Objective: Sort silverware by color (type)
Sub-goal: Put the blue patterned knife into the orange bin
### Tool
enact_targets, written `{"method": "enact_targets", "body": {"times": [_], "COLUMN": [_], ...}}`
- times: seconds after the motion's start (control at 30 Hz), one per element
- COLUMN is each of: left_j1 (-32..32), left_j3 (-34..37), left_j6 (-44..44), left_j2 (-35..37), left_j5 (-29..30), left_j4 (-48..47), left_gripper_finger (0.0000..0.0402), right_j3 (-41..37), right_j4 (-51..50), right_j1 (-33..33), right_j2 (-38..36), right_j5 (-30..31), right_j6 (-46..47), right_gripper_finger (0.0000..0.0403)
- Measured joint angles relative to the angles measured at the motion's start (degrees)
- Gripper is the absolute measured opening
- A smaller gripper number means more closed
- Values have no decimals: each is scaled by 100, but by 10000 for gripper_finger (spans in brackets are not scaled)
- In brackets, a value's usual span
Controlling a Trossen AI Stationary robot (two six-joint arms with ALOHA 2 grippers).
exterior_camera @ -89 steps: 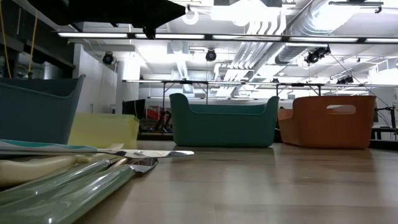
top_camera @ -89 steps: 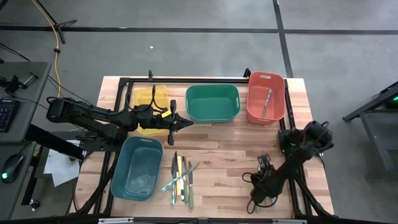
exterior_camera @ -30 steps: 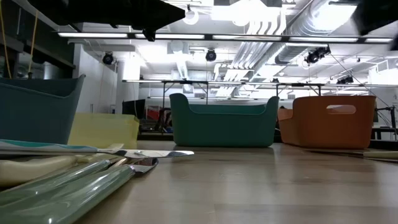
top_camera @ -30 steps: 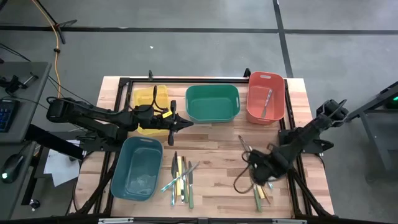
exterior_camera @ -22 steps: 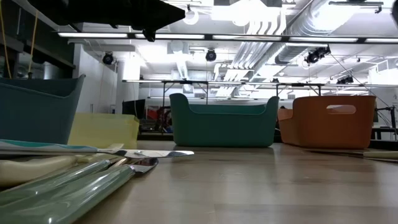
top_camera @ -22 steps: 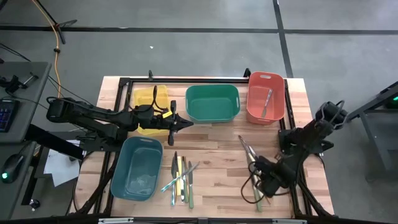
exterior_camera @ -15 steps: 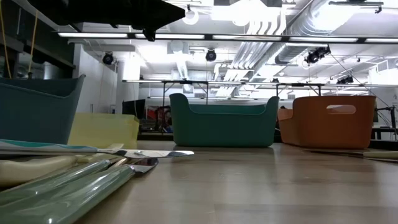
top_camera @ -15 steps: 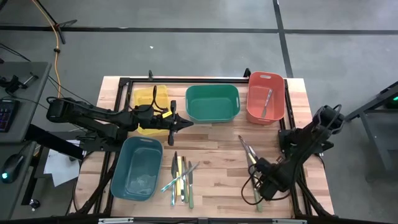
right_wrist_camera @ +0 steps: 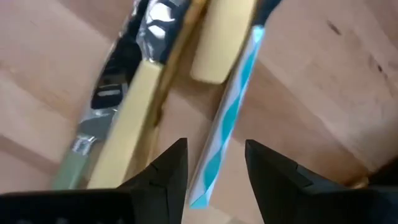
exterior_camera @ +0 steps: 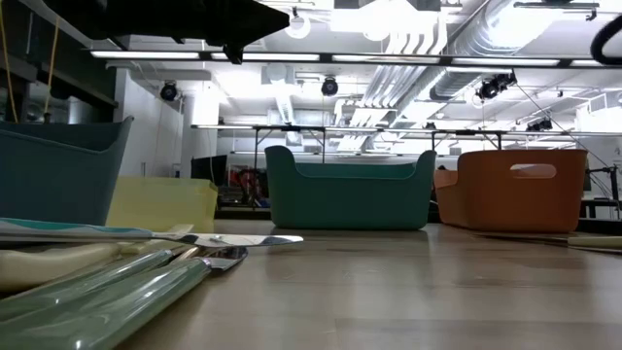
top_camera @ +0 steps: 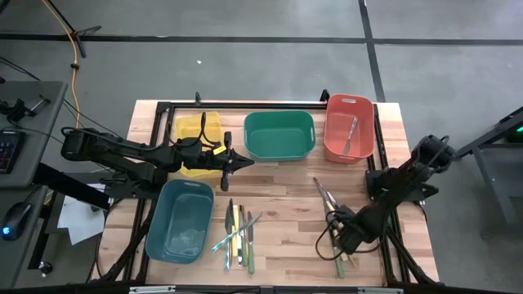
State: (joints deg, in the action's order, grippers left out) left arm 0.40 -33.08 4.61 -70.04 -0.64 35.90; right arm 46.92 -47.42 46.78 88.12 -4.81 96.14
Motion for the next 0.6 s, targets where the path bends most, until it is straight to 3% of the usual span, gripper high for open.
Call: {"method": "enact_targets", "body": {"times": [0.2,0.43,0.6], "left_j1": [0,0,0], "left_j3": [0,0,0], "left_j6": [14,12,-7], "left_j2": [0,0,0], "left_j5": [-2,0,0], "left_j4": [0,-2,-7], "left_gripper_finger": [3,3,3], "right_j3": [-703,-944,-971], "right_j4": [792,892,887], "right_j1": [-4,-4,-4], "right_j2": [-551,-471,-433], "right_j5": [112,-13,-19], "right_j6": [386,441,441], "right_gripper_finger": [144,143,112]}}
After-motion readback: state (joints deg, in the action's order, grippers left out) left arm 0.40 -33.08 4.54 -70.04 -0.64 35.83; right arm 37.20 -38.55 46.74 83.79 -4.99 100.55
